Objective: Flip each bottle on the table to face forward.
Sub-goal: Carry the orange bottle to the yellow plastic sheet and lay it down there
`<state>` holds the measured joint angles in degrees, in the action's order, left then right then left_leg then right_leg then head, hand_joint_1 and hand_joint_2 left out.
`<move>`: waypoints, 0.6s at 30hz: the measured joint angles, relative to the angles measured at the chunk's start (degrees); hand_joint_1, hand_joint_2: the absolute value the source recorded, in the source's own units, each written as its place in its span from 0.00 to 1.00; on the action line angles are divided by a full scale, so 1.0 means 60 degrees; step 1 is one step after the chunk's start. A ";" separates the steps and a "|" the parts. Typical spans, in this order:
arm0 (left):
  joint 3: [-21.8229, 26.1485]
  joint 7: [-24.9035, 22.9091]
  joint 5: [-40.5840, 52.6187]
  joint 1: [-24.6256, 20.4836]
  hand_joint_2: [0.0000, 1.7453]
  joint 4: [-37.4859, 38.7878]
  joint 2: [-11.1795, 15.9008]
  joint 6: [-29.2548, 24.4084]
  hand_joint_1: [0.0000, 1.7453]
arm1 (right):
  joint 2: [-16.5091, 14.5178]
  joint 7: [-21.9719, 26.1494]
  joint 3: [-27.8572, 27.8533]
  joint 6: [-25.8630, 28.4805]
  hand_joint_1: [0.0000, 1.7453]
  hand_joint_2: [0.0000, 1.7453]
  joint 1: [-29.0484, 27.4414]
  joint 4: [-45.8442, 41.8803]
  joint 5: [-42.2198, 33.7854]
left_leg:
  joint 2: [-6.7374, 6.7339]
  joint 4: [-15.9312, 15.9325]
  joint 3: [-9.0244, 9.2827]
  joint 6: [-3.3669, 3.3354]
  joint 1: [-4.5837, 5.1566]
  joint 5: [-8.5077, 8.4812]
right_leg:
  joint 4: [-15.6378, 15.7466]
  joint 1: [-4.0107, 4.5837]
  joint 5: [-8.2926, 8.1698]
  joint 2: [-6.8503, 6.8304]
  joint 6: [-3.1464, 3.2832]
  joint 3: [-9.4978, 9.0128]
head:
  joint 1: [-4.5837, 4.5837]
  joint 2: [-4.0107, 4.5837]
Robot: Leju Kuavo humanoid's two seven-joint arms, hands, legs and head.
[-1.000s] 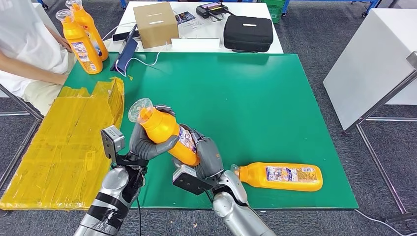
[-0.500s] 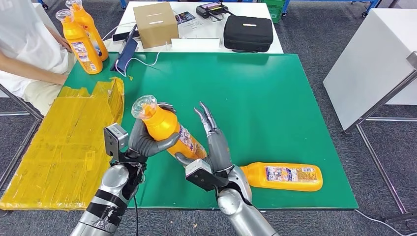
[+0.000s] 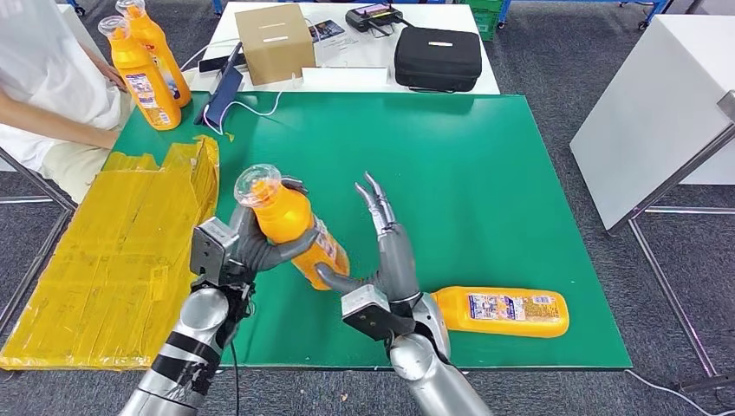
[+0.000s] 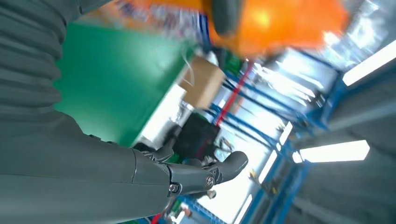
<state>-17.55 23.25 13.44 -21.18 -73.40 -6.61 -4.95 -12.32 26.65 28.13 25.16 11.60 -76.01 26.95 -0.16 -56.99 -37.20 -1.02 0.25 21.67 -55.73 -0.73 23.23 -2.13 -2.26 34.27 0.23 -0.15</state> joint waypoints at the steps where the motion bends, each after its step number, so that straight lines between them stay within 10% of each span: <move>1: -0.0002 -0.0213 0.0943 -0.0158 1.00 -0.0056 0.0094 -0.0718 1.00 | 0.0044 0.0074 -0.0051 -0.0027 0.00 1.00 -0.0115 -0.0338 -0.0178 | 0.0000 0.0000 0.0000 0.0000 0.0000 0.0000 | 0.0000 0.0000 0.0000 0.0000 0.0000 0.0000 | 0.0000 0.0000; 7: 0.0001 -0.2274 0.7238 -0.1627 1.00 0.0237 0.0820 -0.3369 1.00 | 0.0321 0.0379 -0.0291 -0.0126 0.00 1.00 -0.0723 -0.2412 -0.0863 | 0.0002 0.0001 0.0002 0.0000 -0.0001 -0.0002 | -0.0001 0.0001 -0.0002 0.0001 0.0000 -0.0002 | 0.0000 0.0000; 11: -0.0932 -0.5639 1.2312 -0.2964 1.00 0.2167 0.1700 -0.4934 1.00 | 0.0428 0.0668 -0.0312 0.0067 0.00 1.00 -0.0689 -0.3158 -0.1137 | -0.0037 0.0001 0.0021 0.0000 0.0001 -0.0003 | -0.0003 0.0000 -0.0010 0.0022 0.0003 -0.0007 | 0.0000 0.0000; 18: -0.3121 -0.6906 1.2783 -0.3848 1.00 0.5182 0.2707 -0.5785 1.00 | 0.0566 0.0702 -0.0199 0.0242 0.00 1.00 -0.0501 -0.3558 -0.1365 | -0.0067 0.0001 0.0031 0.0002 -0.0001 -0.0004 | -0.0008 0.0001 -0.0009 0.0048 0.0005 -0.0012 | 0.0000 0.0000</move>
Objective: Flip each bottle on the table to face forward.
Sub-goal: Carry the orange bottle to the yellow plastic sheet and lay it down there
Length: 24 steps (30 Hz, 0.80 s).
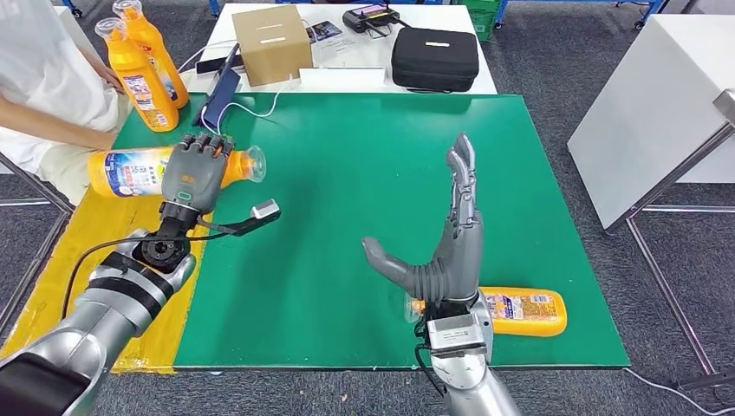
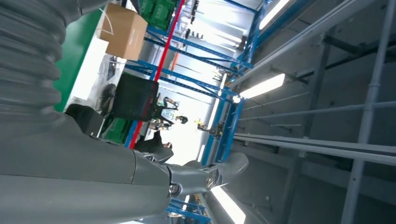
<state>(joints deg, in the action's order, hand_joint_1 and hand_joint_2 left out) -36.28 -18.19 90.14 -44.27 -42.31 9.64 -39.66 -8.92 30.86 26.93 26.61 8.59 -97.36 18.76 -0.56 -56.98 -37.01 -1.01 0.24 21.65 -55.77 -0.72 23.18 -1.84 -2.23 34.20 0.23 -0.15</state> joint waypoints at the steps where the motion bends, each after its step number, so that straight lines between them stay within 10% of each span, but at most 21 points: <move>1: -0.0193 -0.0044 -0.0015 -0.0051 1.00 0.0271 0.0073 -0.0004 1.00 | 0.0026 0.0005 0.0016 0.0010 0.00 1.00 0.0011 -0.0027 -0.0014 | 0.0000 0.0000 -0.0003 0.0000 0.0000 0.0000 | 0.0000 0.0000 0.0000 0.0000 0.0000 0.0001 | 0.0000 0.0000; 24: -0.0900 0.0618 -0.0307 0.0043 1.00 0.2057 0.0623 -0.0021 1.00 | 0.0310 -0.0045 0.0193 0.0024 0.00 1.00 0.0107 -0.0093 -0.0060 | 0.0008 0.0001 -0.0012 0.0001 0.0001 0.0002 | 0.0001 0.0000 0.0003 -0.0004 0.0002 0.0003 | 0.0001 0.0000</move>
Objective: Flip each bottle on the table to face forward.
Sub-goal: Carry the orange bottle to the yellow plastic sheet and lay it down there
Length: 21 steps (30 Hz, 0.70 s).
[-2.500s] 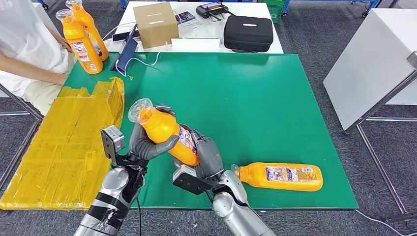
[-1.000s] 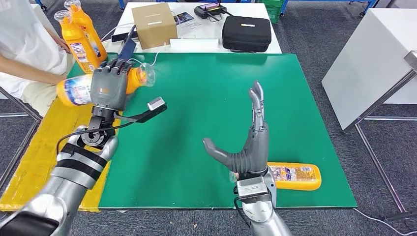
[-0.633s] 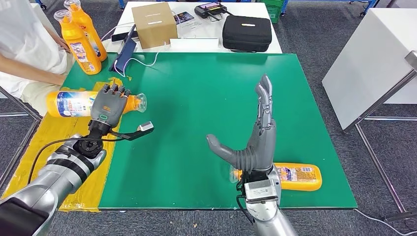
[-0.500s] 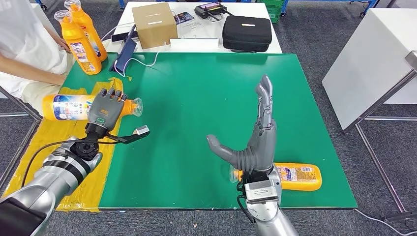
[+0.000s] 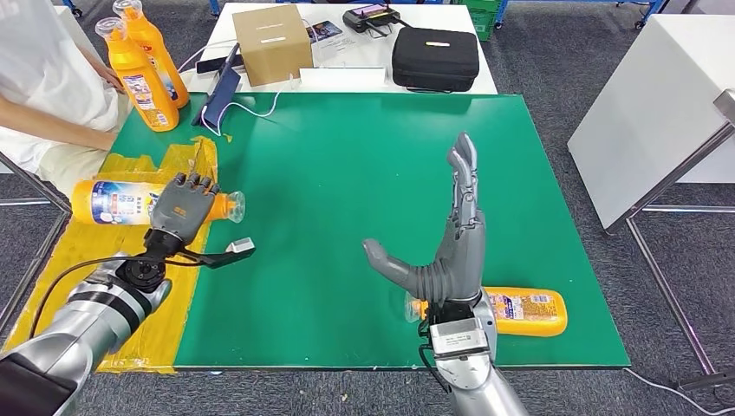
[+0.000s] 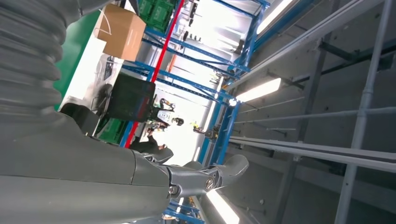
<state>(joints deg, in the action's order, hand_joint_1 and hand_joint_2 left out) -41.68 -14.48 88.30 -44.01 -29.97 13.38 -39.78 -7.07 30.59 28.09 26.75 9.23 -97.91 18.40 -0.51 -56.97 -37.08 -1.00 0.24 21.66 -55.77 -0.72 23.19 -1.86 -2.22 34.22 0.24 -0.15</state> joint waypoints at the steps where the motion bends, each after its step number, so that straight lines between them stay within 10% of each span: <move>1: 0.0112 0.0123 -0.0076 0.0072 1.00 0.0014 -0.0001 -0.0001 1.00 | 0.0010 -0.0016 0.0002 0.0000 0.00 1.00 0.0009 0.0005 0.0015 | 0.0000 0.0000 0.0000 0.0000 0.0000 0.0000 | 0.0000 0.0000 0.0000 0.0000 0.0000 0.0001 | 0.0000 0.0000; 14: 0.3085 0.3580 -0.2890 0.0715 1.00 0.0439 -0.0613 0.0720 1.00 | 0.0034 -0.0263 0.0006 -0.0058 0.00 1.00 0.0043 0.0117 0.0246 | 0.0002 0.0000 -0.0002 0.0000 0.0001 0.0000 | 0.0001 -0.0001 0.0000 -0.0002 0.0000 0.0002 | -0.0001 0.0000; 18: 0.3543 0.3557 -0.2817 0.0743 1.00 0.0532 -0.0727 0.0864 0.35 | 0.0034 -0.0291 0.0006 -0.0125 0.00 1.00 0.0089 0.0170 0.0278 | 0.0001 0.0000 -0.0001 0.0000 0.0000 0.0000 | 0.0000 0.0000 0.0000 -0.0002 0.0000 0.0002 | 0.0000 0.0000; 21: 0.3740 0.3488 -0.2784 0.0789 1.00 0.0621 -0.0785 0.0968 0.35 | 0.0034 -0.0293 0.0006 -0.0156 0.00 1.00 0.0100 0.0198 0.0290 | 0.0000 0.0000 -0.0001 0.0000 -0.0001 0.0000 | 0.0000 0.0002 0.0000 -0.0002 0.0000 0.0003 | 0.0000 0.0000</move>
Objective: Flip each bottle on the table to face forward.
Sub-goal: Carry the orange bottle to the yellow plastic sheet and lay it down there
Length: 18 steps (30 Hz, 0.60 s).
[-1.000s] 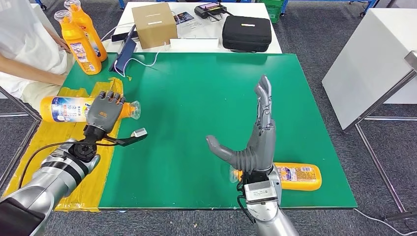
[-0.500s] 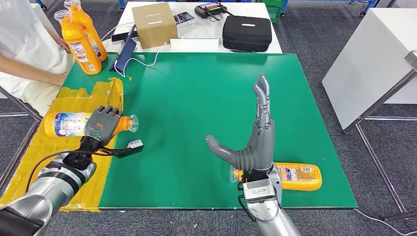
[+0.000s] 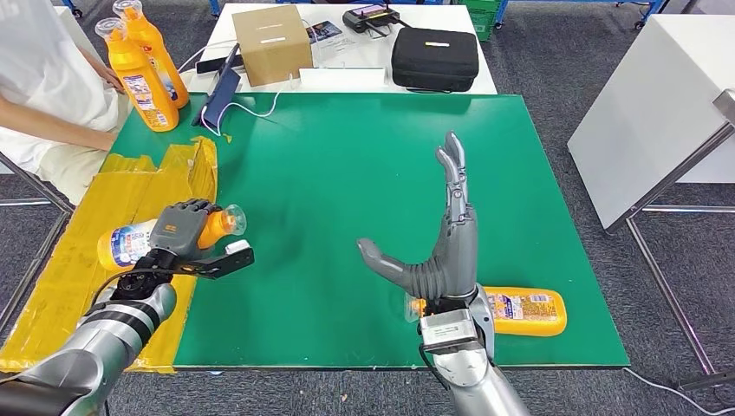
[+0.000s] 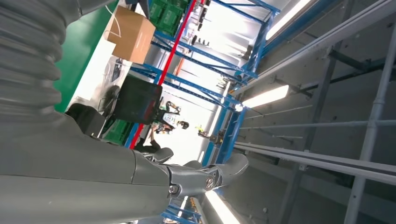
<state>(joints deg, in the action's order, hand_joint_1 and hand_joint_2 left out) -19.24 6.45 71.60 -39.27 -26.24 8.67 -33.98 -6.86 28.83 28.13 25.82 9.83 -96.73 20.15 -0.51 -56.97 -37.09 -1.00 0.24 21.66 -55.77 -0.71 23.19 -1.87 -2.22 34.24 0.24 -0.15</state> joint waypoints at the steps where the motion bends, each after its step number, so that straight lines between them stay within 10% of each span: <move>1: 0.0048 -0.0010 0.0013 0.0019 1.00 0.0026 -0.0015 0.0019 0.35 | 0.0000 0.0000 0.0000 -0.0004 0.00 1.00 0.0001 0.0004 0.0001 | 0.0000 0.0000 0.0000 0.0000 0.0000 0.0000 | 0.0000 0.0000 0.0000 0.0000 0.0000 0.0000 | 0.0000 0.0000; 5: 0.0154 -0.0026 0.0038 0.0071 1.00 0.0100 -0.0054 0.0067 0.00 | 0.0000 0.0000 0.0000 -0.0015 0.00 1.00 0.0006 0.0014 0.0001 | 0.0002 0.0000 -0.0001 0.0000 -0.0001 0.0000 | 0.0000 0.0000 0.0001 -0.0001 0.0001 0.0000 | 0.0000 0.0000; 18: 0.0358 -0.0291 0.0249 0.0187 1.00 0.0377 -0.0202 0.0596 0.00 | 0.0000 -0.0056 0.0000 -0.0098 0.00 1.00 0.0039 0.0076 0.0048 | 0.0010 0.0000 0.0001 0.0000 0.0000 0.0000 | 0.0001 -0.0001 0.0001 -0.0007 0.0001 -0.0006 | 0.0000 0.0000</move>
<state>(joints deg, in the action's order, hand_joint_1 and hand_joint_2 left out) -17.09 4.70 73.09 -38.15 -23.98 7.45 -30.40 -6.86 28.50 28.13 25.23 10.07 -96.27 20.44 -0.45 -56.97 -37.08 -1.00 0.24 21.67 -55.76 -0.71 23.19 -1.91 -2.21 34.20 0.24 -0.15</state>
